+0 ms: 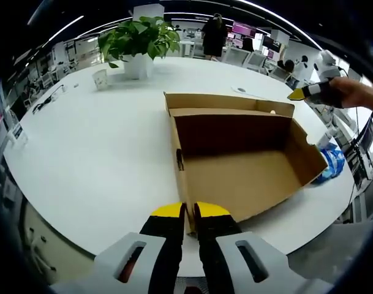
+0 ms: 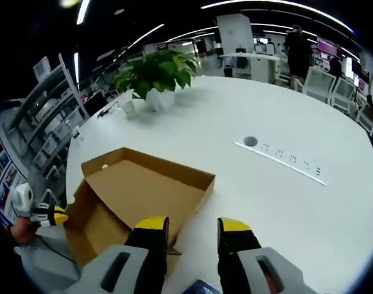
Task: Operate the shoe box by opening the lid, removing the specified soft item, and placing it in the target area until the item is outside and the box remains undamaged.
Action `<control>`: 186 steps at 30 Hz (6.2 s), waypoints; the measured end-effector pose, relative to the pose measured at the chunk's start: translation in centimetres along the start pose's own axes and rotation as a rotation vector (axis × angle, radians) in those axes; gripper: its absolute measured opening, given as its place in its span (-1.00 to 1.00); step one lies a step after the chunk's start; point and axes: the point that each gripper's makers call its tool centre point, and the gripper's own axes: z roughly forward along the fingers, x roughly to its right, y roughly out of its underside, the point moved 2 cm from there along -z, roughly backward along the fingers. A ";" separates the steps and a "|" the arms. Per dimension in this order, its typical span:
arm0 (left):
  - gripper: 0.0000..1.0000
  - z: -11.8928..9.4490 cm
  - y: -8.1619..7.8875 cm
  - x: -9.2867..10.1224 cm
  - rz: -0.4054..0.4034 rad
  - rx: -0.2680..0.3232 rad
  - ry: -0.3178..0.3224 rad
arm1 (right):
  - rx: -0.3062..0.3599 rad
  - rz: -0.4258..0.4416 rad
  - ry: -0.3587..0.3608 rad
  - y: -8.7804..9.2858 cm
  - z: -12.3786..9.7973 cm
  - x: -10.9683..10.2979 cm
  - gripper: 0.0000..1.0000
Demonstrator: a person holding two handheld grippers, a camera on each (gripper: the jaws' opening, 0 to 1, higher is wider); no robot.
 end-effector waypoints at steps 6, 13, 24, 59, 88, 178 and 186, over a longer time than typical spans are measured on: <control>-0.90 0.1 0.0 0.0 -0.003 0.001 0.001 | -0.017 0.031 0.009 -0.3 1.8 -0.6 -0.47; -0.90 0.1 0.0 0.0 -0.006 0.002 0.000 | -0.033 0.110 0.038 -1.3 5.2 1.2 -0.51; -0.91 0.0 -0.1 0.1 -0.019 0.006 0.004 | -0.136 -0.042 0.127 -0.2 8.2 1.9 -0.92; -0.92 0.0 -0.2 0.3 0.004 0.010 0.003 | 0.158 -0.139 0.167 -3.0 -3.6 -2.6 -1.00; -0.87 0.2 -0.4 1.2 0.038 0.022 0.030 | 0.345 -0.101 0.115 2.9 -9.4 -6.8 -1.00; -1.00 -3.5 -0.9 3.2 0.047 0.090 0.083 | 0.313 0.252 0.045 17.6 -7.5 -8.0 -1.00; -1.00 -3.2 -0.9 3.3 0.064 0.074 0.093 | 0.305 0.280 0.042 18.3 -6.9 -8.4 -1.00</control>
